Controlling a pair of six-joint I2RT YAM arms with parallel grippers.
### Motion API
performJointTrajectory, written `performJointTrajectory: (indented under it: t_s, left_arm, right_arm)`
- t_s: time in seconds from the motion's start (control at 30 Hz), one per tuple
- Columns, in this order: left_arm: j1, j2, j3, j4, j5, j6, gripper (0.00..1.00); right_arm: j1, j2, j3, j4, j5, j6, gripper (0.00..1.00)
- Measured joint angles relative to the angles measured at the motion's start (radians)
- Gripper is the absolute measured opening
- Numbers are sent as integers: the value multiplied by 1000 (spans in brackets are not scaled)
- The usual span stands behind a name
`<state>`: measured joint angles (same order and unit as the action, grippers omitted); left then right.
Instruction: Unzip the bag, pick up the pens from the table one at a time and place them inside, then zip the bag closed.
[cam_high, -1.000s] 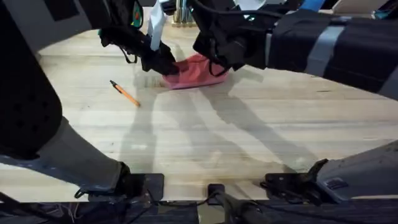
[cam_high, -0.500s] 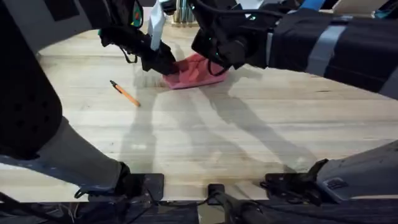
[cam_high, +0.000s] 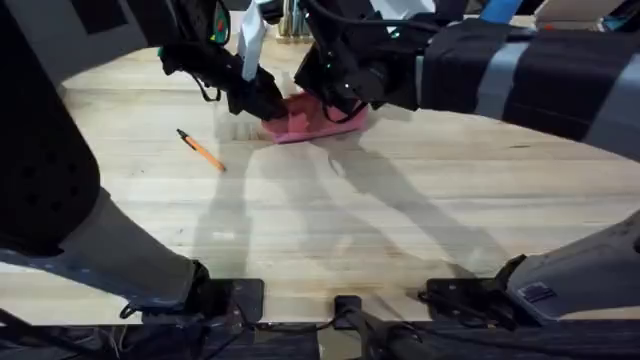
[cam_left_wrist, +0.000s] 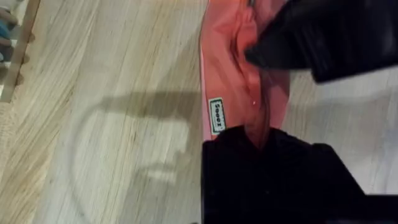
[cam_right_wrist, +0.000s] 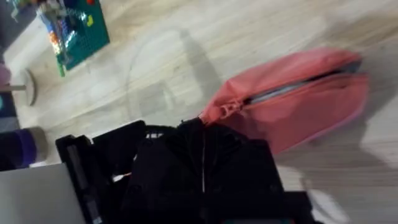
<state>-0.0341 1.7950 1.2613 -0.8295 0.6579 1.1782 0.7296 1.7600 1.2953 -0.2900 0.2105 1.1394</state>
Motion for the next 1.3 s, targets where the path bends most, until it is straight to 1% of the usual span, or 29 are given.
performJointTrajectory:
  t_s: [0.2, 0.43, 0.6, 0.93, 1.13, 1.3]
  left_arm:
    - [0, 0, 0, 0, 0, 0, 42]
    - [0, 0, 0, 1, 2, 0, 42]
    - [0, 0, 0, 1, 2, 0, 42]
    - [0, 0, 0, 0, 3, 0, 42]
    - [0, 0, 0, 1, 3, 0, 42]
    - [0, 0, 0, 1, 3, 0, 42]
  right_arm:
    - [0, 25, 0, 52, -79, 36, 31]
    - [19, 38, 0, 145, -225, 75, 31]
    - [16, 38, 0, 146, -249, 92, 31]
    - [14, 38, 0, 146, -254, 85, 31]
    - [7, 38, 0, 142, -263, 8, 31]
    - [-13, 10, 0, 48, -273, -80, 32]
